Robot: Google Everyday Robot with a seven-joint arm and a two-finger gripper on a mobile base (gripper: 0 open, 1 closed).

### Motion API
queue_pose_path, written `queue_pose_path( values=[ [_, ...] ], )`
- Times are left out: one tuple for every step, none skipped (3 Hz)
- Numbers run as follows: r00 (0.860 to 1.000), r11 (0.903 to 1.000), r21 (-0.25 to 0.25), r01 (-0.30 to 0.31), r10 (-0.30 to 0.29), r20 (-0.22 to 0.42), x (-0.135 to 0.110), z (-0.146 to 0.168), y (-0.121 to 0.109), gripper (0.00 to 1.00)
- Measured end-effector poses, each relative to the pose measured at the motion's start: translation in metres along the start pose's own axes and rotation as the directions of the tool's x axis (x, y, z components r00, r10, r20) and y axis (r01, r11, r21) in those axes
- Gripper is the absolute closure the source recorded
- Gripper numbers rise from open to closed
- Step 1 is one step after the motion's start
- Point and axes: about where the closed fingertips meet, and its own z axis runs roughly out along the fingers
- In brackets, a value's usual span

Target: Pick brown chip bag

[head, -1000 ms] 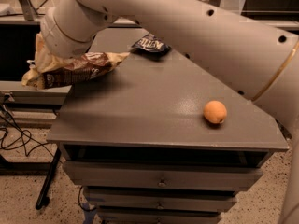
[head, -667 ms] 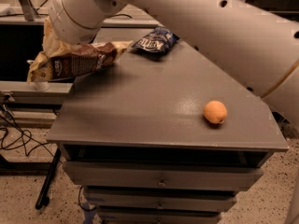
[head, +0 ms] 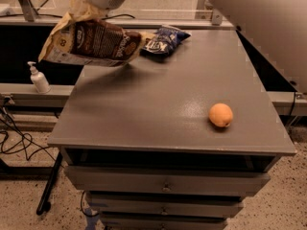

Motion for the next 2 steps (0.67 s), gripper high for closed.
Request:
queue_pose_path(
  values=[
    [0.999,0.9975,0.061,0.037,-0.036,-0.012,-0.0043,-0.0322,-0.0254,1.00],
    [0.999,0.9972,0.065,0.038,-0.037,-0.012,-0.0049,-0.0336,-0.0270,1.00]
  ],
)
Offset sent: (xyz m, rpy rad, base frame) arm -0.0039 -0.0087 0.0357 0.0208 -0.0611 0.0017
